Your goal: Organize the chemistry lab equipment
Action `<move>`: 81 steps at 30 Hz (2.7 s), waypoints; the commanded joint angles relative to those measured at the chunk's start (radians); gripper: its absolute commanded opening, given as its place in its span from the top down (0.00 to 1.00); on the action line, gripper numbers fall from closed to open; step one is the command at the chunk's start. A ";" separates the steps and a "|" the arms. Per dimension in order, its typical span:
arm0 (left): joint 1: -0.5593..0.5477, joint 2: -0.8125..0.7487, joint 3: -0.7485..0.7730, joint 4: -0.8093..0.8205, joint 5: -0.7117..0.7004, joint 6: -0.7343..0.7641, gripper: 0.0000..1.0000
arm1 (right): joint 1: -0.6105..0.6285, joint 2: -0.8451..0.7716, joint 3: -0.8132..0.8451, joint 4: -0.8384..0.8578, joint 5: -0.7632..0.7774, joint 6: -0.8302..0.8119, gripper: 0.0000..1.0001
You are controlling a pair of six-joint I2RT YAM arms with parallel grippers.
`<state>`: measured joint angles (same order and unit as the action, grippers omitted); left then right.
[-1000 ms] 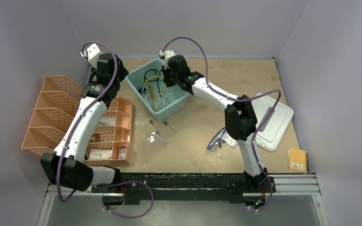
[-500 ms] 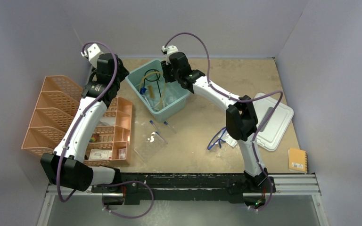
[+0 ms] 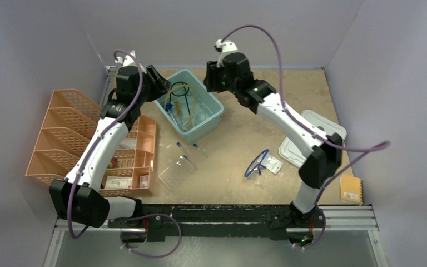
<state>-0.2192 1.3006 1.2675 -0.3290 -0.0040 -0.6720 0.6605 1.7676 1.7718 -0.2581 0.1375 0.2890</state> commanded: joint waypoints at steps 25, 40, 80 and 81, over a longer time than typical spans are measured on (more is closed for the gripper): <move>-0.783 0.587 0.141 0.162 0.284 0.326 0.37 | -0.619 -0.437 -0.776 -0.264 0.014 0.491 0.49; -0.818 0.824 0.283 0.105 0.376 0.280 0.59 | -0.639 -0.481 -0.842 -0.235 -0.037 0.500 0.50; -0.396 0.313 0.224 -0.058 -0.351 -0.086 1.00 | -0.639 -0.375 -0.722 -0.161 -0.075 0.447 0.51; -0.364 0.313 0.209 -0.056 -0.349 -0.121 1.00 | -0.639 -0.365 -0.714 -0.159 -0.081 0.445 0.51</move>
<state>-0.6640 1.6424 1.5185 -0.3901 -0.2100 -0.6083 0.0250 1.3808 0.9936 -0.4469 0.0807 0.7547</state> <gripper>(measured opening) 0.033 0.492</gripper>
